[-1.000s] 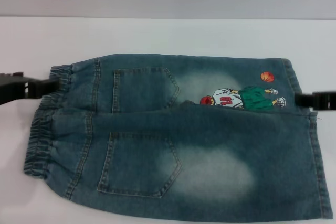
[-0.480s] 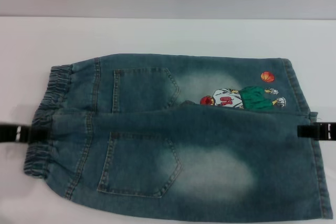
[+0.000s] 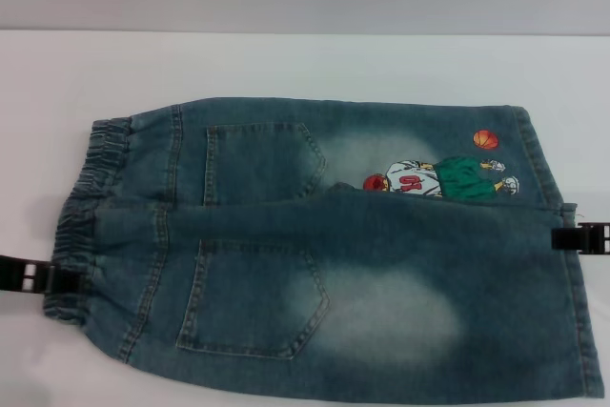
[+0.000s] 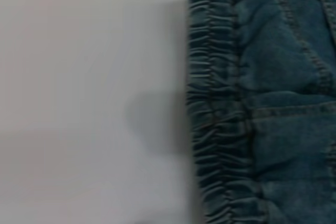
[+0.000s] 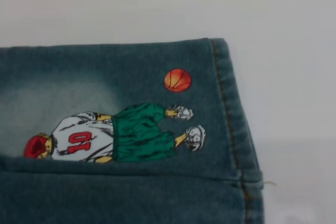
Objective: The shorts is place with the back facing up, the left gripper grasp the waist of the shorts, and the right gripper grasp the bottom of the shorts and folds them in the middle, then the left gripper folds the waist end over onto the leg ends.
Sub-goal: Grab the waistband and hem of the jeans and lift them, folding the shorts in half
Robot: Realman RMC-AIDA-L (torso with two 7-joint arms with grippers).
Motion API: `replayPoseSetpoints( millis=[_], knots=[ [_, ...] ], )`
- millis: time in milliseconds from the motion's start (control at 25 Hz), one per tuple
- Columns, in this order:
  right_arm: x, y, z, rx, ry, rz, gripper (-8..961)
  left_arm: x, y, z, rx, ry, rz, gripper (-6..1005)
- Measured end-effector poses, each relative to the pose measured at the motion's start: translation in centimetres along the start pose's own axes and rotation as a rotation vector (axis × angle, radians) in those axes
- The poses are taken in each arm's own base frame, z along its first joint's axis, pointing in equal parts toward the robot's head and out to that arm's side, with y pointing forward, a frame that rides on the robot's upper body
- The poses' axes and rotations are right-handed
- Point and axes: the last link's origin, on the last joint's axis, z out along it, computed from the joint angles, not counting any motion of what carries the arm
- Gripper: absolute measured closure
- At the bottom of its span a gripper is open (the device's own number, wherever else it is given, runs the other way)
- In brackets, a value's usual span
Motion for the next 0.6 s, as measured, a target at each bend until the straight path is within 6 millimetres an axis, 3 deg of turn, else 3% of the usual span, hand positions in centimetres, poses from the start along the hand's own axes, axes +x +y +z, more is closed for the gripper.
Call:
replayPoseSetpoints(
  millis=[600],
  knots=[
    [-0.3, -0.2, 0.7, 0.021, -0.002, -0.03, 295, -0.3, 1.5, 1.4, 0.012, -0.06, 0.024, 200]
  ],
)
